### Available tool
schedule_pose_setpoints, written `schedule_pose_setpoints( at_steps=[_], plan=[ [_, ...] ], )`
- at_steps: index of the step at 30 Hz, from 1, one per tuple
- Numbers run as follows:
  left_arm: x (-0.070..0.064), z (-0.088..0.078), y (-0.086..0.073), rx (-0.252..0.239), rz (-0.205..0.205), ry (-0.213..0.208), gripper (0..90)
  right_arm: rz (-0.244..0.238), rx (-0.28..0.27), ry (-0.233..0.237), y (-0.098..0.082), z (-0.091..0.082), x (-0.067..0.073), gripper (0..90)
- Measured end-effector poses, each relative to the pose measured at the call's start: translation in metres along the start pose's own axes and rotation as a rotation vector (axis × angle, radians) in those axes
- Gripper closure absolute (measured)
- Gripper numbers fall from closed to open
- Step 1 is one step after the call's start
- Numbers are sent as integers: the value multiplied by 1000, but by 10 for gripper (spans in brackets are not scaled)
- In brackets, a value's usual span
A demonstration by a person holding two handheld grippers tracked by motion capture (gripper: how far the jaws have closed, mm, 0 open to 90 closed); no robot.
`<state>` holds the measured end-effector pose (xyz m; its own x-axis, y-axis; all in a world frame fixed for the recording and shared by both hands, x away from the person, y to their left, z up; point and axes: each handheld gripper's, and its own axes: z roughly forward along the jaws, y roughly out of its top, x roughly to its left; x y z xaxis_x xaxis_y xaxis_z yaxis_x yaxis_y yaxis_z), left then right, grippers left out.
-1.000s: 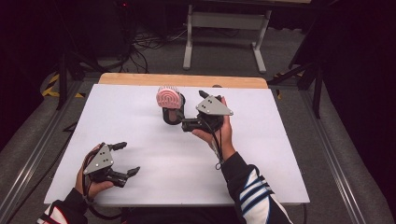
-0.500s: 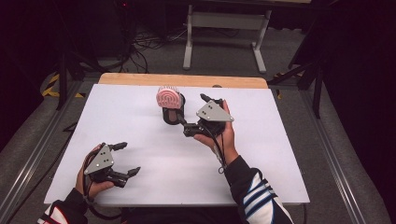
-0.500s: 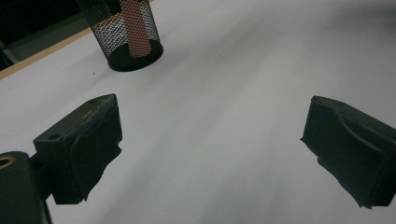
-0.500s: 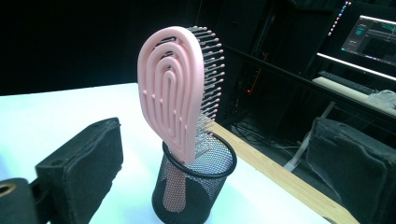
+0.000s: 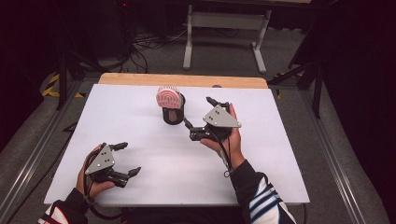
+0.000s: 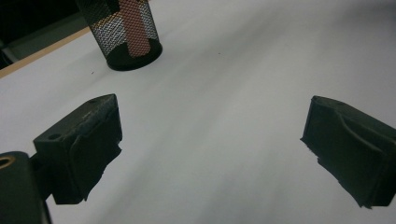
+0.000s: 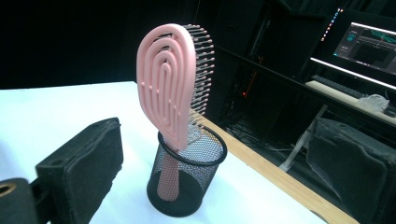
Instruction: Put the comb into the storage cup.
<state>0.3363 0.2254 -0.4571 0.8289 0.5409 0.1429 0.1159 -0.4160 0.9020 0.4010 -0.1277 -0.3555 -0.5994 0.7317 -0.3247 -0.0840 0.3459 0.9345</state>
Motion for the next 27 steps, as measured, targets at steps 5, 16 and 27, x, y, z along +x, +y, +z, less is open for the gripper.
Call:
schedule_pose_setpoints(
  at_steps=[5, 16, 27],
  plan=[
    [0, 0, 0, 2, -1, 0, 56, -14, -2, 6, -3, -7, 2, 44],
    [0, 0, 0, 3, 1, 1, 56, -31, -4, 21, -8, -18, 4, 43],
    [0, 0, 0, 1, 9, 7, 56, -44, -14, 21, -12, -29, 7, 43]
  ],
)
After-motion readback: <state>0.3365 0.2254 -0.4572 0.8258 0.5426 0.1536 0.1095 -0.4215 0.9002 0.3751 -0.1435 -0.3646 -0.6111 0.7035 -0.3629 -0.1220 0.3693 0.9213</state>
